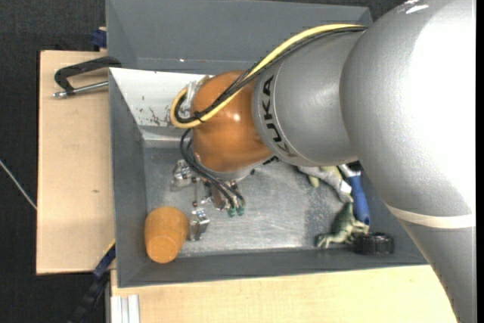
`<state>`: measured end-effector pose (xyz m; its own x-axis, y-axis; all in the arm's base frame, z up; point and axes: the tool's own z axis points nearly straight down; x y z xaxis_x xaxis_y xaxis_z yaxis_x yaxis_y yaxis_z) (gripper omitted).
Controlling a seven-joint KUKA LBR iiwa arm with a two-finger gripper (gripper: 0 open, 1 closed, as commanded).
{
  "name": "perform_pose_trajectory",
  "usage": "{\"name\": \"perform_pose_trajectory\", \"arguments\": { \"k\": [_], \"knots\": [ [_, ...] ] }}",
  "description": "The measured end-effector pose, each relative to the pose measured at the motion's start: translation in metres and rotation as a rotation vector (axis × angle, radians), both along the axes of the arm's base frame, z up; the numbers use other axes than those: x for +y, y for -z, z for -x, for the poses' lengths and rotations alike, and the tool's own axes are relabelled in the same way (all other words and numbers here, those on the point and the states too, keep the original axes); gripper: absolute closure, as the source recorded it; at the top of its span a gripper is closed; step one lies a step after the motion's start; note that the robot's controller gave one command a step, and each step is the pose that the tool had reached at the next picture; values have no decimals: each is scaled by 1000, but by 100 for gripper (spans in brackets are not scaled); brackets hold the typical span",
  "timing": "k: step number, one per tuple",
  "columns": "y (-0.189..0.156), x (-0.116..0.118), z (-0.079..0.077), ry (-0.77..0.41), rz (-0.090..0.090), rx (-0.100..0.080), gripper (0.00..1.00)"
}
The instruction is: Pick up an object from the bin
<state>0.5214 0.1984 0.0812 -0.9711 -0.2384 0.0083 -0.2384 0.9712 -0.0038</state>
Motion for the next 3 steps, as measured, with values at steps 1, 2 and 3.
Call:
{"name": "perform_pose_trajectory", "arguments": {
  "k": [1, 2, 3],
  "knots": [
    [9, 29, 25, -235, 9, -2, 0],
    [8, 28, 24, -232, 8, -4, 100],
    [-137, -12, -12, -238, -9, -21, 100]
  ]
}}
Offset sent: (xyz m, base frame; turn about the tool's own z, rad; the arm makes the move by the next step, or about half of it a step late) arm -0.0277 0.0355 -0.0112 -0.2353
